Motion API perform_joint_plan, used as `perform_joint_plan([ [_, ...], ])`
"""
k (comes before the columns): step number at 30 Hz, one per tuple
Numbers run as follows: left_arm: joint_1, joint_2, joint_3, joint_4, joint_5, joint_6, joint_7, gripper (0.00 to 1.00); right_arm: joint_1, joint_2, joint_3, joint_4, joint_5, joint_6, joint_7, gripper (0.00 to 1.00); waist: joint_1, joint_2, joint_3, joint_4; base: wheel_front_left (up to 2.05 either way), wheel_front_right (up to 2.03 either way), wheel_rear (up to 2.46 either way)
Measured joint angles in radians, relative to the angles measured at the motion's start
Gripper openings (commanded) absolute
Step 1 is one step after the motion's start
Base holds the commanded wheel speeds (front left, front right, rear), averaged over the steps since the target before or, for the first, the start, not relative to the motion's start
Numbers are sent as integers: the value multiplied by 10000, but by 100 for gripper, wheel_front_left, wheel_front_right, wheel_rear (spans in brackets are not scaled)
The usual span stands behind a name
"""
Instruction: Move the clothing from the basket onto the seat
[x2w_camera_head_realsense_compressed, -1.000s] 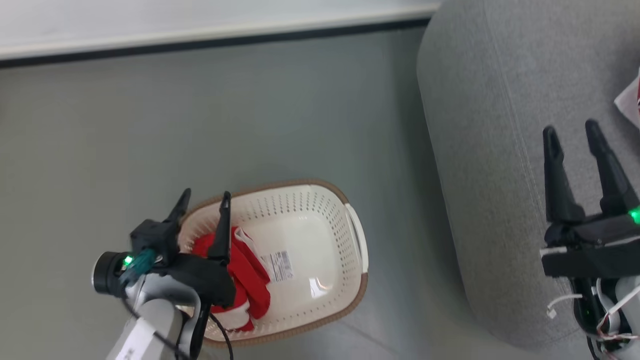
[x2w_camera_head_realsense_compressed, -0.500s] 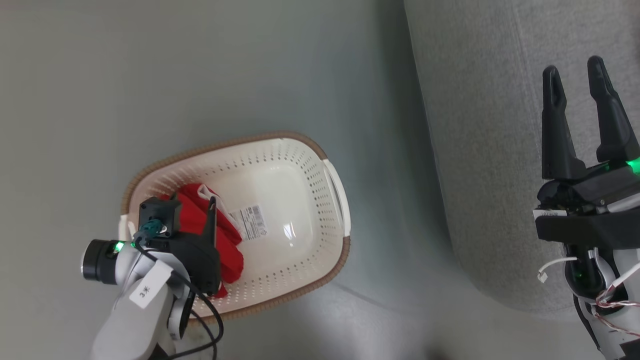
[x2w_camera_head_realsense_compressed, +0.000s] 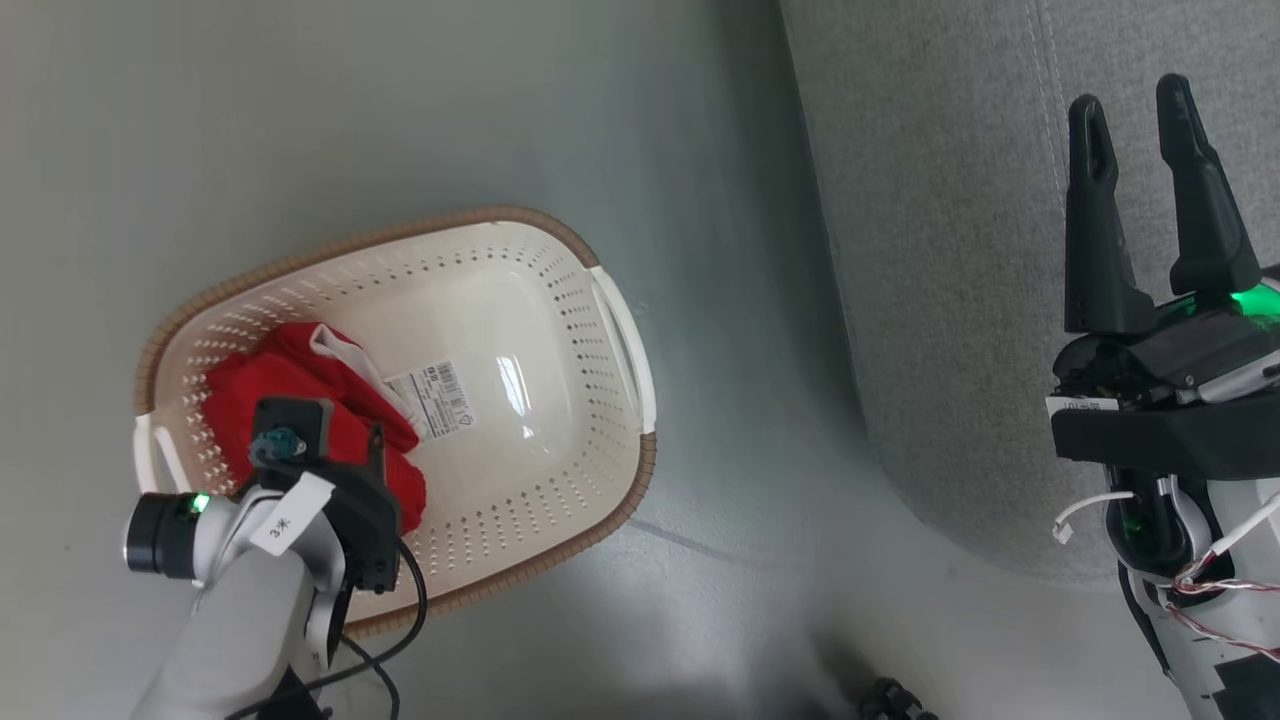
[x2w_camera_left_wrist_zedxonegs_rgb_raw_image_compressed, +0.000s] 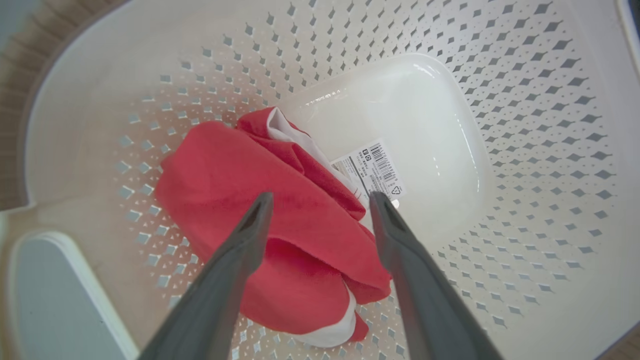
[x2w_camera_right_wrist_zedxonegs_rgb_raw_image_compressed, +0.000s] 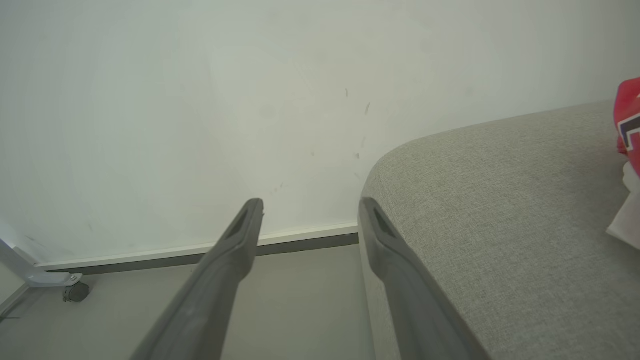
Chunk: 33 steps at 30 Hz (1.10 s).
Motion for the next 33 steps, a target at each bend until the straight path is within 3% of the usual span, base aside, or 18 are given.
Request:
perform_joint_plan([
  [13, -888, 261, -460, 1147, 583, -2, 460, 100, -234, 378, 67, -61, -19, 278, -2, 100, 0, -1, 734, -517, 0, 0, 0],
  [26, -1676, 282, -1634, 2441, 1657, -169, 2006, 99, -429, 640, -6, 58, -213, 456, -2, 100, -1, -1, 1395, -996, 0, 0, 0],
  [27, -1727, 268, -1751, 2545, 1753, -194, 2132, 76, -439, 650, -19, 90, -217, 458, -2, 100, 0, -1, 1415, -1016, 0, 0, 0],
  [28, -1765, 240, -1833, 2623, 1808, -199, 2236, 39, -439, 654, -29, 125, -244, 466, -2, 100, 0, -1, 1430, -1031, 0, 0, 0],
  [29, -1778, 217, -1858, 2669, 1841, -211, 2272, 16, -439, 663, -36, 151, -272, 468, -2, 100, -1, -1, 1438, -1039, 0, 0, 0],
  [30, -1778, 196, -1858, 2706, 1841, -265, 2289, 0, -440, 671, -50, 180, -284, 470, -2, 100, -1, -1, 1439, -1041, 0, 0, 0],
  [33, -1778, 84, -1801, 2801, 1785, -278, 2288, 0, -452, 694, -105, 326, -309, 543, -2, 100, 0, -1, 1394, -1026, 0, 0, 0],
])
